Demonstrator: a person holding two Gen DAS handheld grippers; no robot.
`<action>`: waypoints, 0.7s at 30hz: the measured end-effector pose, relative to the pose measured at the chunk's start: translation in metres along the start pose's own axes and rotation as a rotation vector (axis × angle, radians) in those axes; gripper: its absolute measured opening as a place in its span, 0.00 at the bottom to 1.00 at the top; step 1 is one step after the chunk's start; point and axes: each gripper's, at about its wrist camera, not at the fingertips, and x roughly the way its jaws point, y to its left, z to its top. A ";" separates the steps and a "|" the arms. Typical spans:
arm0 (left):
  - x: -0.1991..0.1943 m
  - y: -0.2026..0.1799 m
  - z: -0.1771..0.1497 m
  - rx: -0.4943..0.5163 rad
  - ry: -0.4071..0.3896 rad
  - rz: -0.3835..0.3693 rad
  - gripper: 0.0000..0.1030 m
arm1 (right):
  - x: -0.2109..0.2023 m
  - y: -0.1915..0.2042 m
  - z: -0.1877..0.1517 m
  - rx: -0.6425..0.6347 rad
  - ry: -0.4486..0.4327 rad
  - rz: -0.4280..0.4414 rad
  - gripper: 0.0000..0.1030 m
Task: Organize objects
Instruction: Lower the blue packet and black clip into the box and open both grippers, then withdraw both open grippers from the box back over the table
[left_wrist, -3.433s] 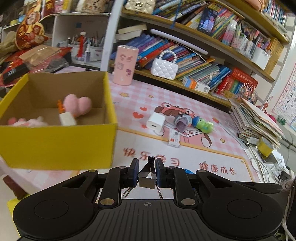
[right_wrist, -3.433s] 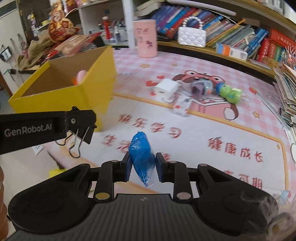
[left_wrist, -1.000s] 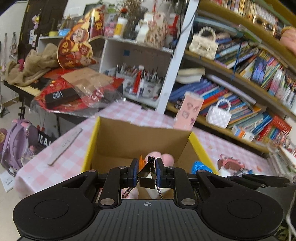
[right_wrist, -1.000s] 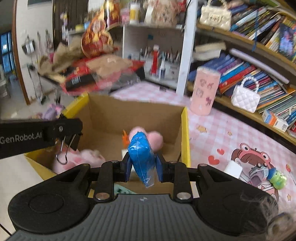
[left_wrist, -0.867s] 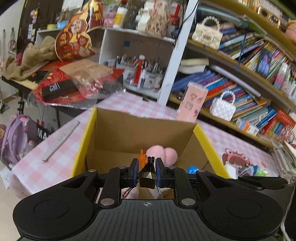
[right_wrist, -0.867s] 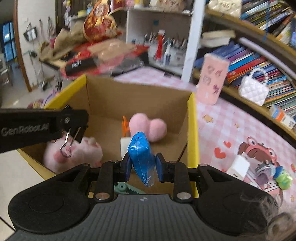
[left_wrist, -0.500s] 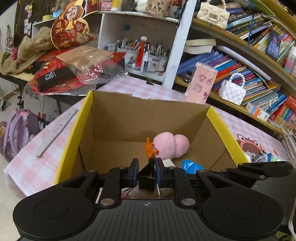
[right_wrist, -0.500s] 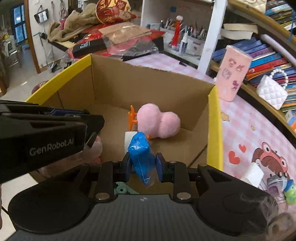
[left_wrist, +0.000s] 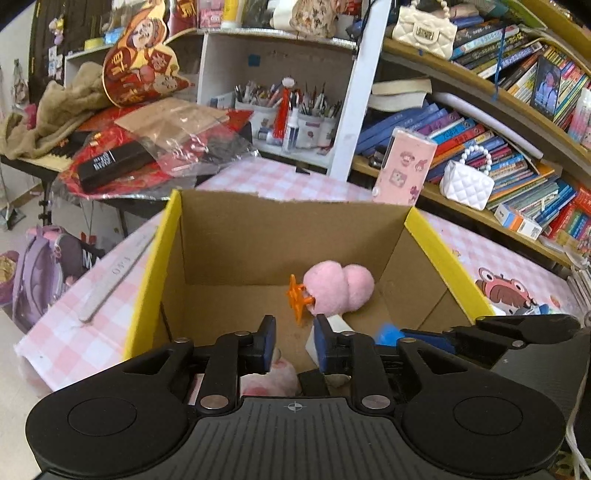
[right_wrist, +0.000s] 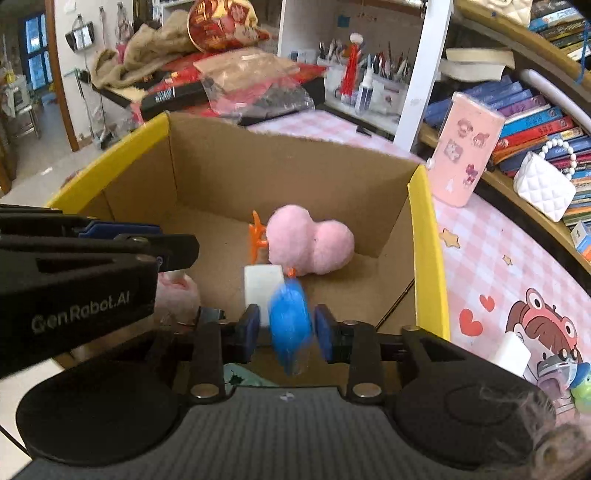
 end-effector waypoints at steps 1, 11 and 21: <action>-0.005 0.000 0.000 -0.004 -0.011 0.000 0.28 | -0.004 0.001 0.000 0.002 -0.015 0.004 0.43; -0.072 0.007 -0.001 -0.052 -0.146 0.006 0.55 | -0.069 0.001 -0.011 0.064 -0.163 -0.034 0.49; -0.110 0.007 -0.040 -0.031 -0.136 0.019 0.64 | -0.116 0.013 -0.053 0.120 -0.177 -0.092 0.51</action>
